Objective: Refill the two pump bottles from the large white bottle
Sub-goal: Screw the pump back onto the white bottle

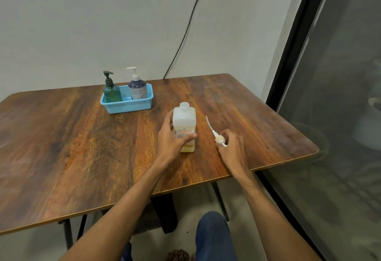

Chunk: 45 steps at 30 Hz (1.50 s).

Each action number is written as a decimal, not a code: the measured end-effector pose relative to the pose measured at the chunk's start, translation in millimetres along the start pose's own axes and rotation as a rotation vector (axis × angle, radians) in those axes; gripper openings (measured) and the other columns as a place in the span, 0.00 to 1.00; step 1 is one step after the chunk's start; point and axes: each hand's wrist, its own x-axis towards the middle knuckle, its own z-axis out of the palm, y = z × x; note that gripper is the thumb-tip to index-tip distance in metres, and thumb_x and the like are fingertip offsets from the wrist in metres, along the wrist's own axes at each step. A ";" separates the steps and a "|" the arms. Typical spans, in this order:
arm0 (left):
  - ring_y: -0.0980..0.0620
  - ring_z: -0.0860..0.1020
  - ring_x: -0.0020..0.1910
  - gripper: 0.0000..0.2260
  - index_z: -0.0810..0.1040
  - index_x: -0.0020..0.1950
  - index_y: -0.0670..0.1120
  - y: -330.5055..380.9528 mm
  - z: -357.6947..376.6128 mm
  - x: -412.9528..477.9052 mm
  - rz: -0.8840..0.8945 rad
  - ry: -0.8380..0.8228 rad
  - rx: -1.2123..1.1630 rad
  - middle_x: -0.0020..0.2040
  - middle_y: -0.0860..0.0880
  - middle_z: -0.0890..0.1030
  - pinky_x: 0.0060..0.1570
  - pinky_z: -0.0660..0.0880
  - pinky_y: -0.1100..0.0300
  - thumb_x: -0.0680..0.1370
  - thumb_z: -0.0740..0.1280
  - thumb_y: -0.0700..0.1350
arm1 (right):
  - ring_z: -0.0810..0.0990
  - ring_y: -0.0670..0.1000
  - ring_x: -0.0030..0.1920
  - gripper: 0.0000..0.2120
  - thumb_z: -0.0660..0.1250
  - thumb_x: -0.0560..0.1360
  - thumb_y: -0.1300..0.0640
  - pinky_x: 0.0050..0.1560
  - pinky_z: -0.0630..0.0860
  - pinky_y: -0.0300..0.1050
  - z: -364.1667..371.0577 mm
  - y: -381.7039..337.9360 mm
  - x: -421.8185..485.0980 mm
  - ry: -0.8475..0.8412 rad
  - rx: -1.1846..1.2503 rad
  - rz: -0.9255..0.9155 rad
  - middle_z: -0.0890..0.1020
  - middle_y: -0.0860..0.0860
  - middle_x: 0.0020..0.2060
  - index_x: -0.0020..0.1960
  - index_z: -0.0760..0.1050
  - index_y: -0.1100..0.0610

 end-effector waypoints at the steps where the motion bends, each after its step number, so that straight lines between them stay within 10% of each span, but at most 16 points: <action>1: 0.59 0.73 0.64 0.44 0.62 0.78 0.52 -0.2 0.1 0.8 -0.001 0.001 -0.003 0.69 0.58 0.70 0.50 0.73 0.73 0.68 0.81 0.47 | 0.79 0.51 0.49 0.10 0.75 0.73 0.56 0.45 0.77 0.50 -0.4 0.0 2.0 0.006 0.050 -0.001 0.81 0.47 0.46 0.52 0.78 0.50; 8: 0.67 0.73 0.57 0.44 0.64 0.76 0.51 0.5 -1.6 4.6 0.013 0.001 0.006 0.66 0.59 0.71 0.48 0.75 0.70 0.65 0.83 0.48 | 0.79 0.48 0.39 0.08 0.75 0.73 0.54 0.36 0.81 0.54 -33.1 -25.9 15.3 0.121 0.254 -0.025 0.80 0.45 0.40 0.46 0.76 0.48; 16: 0.59 0.74 0.59 0.43 0.65 0.74 0.51 3.3 -3.0 6.1 0.034 -0.007 0.011 0.67 0.57 0.72 0.48 0.74 0.69 0.65 0.83 0.46 | 0.78 0.40 0.38 0.09 0.78 0.68 0.57 0.35 0.74 0.30 -130.4 -93.8 41.5 0.092 0.405 -0.084 0.83 0.44 0.39 0.47 0.84 0.53; 22: 0.59 0.74 0.59 0.43 0.66 0.74 0.51 4.1 -4.8 6.7 0.042 -0.005 0.010 0.65 0.58 0.72 0.47 0.74 0.70 0.64 0.84 0.46 | 0.84 0.54 0.46 0.09 0.76 0.62 0.51 0.46 0.84 0.55 -181.2 -140.3 60.1 0.042 0.430 -0.230 0.85 0.49 0.41 0.42 0.85 0.47; 29: 0.57 0.74 0.61 0.43 0.66 0.74 0.50 3.6 -5.4 7.9 0.051 -0.012 0.002 0.68 0.54 0.73 0.46 0.76 0.71 0.64 0.83 0.46 | 0.80 0.49 0.30 0.06 0.75 0.65 0.60 0.38 0.84 0.52 -212.6 -179.0 62.7 -0.045 0.344 -0.352 0.84 0.56 0.33 0.41 0.83 0.59; 45: 0.59 0.75 0.57 0.42 0.67 0.73 0.51 2.4 -6.5 9.1 0.059 -0.014 0.021 0.67 0.54 0.74 0.44 0.73 0.78 0.64 0.84 0.46 | 0.84 0.51 0.34 0.07 0.77 0.65 0.59 0.40 0.85 0.49 -164.8 -196.1 81.4 -0.323 0.088 -0.339 0.84 0.56 0.38 0.42 0.83 0.59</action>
